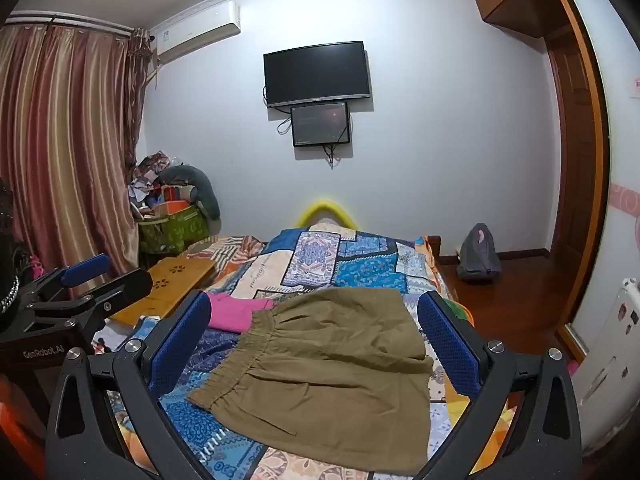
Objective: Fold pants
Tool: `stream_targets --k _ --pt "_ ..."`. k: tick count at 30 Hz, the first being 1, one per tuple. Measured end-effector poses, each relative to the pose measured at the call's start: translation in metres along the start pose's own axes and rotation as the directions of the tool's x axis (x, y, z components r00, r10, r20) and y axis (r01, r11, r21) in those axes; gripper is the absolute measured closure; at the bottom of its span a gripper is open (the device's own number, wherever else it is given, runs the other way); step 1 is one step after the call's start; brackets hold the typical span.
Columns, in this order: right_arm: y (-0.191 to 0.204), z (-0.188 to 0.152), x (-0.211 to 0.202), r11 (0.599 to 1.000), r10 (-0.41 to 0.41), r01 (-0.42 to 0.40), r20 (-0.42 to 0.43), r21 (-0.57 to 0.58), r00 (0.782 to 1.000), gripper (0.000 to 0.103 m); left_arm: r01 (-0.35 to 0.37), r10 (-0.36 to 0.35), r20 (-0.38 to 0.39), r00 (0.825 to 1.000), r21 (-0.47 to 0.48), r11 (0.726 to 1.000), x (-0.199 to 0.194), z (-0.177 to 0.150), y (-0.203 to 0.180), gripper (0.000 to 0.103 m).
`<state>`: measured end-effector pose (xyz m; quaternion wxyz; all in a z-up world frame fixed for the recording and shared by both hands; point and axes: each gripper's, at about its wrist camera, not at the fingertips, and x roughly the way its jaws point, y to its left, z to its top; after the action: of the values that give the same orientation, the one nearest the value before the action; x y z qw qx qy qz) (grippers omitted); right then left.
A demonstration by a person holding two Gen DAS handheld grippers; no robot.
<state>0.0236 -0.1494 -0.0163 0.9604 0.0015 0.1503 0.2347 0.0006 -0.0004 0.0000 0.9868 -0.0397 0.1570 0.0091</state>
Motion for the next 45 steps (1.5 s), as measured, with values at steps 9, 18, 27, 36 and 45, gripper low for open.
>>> stream_targets --k 9,18,27,36,45 --pt "-0.003 0.001 -0.001 1.0 0.006 -0.006 -0.002 0.017 1.0 0.0 0.024 -0.024 0.012 1.0 -0.001 1.0 0.005 0.002 -0.003 0.0" --pt "-0.001 0.001 -0.001 1.0 0.004 -0.004 -0.003 0.014 1.0 0.0 0.019 -0.019 0.029 0.999 0.016 1.0 -0.001 0.0 -0.006 0.0" --pt "-0.004 0.004 -0.001 1.0 0.004 -0.004 -0.003 0.017 1.0 0.0 0.006 -0.007 0.033 0.999 0.031 0.999 -0.002 -0.002 -0.008 0.0" --pt "-0.004 0.001 0.0 1.0 0.004 -0.004 -0.006 0.016 1.0 0.0 0.005 -0.006 0.03 1.0 0.038 0.999 -0.002 -0.001 -0.009 0.0" --pt "-0.004 0.001 0.001 1.0 0.003 -0.003 -0.008 0.015 1.0 0.0 0.007 -0.009 0.036 0.999 0.039 0.999 -0.003 -0.002 -0.008 0.0"
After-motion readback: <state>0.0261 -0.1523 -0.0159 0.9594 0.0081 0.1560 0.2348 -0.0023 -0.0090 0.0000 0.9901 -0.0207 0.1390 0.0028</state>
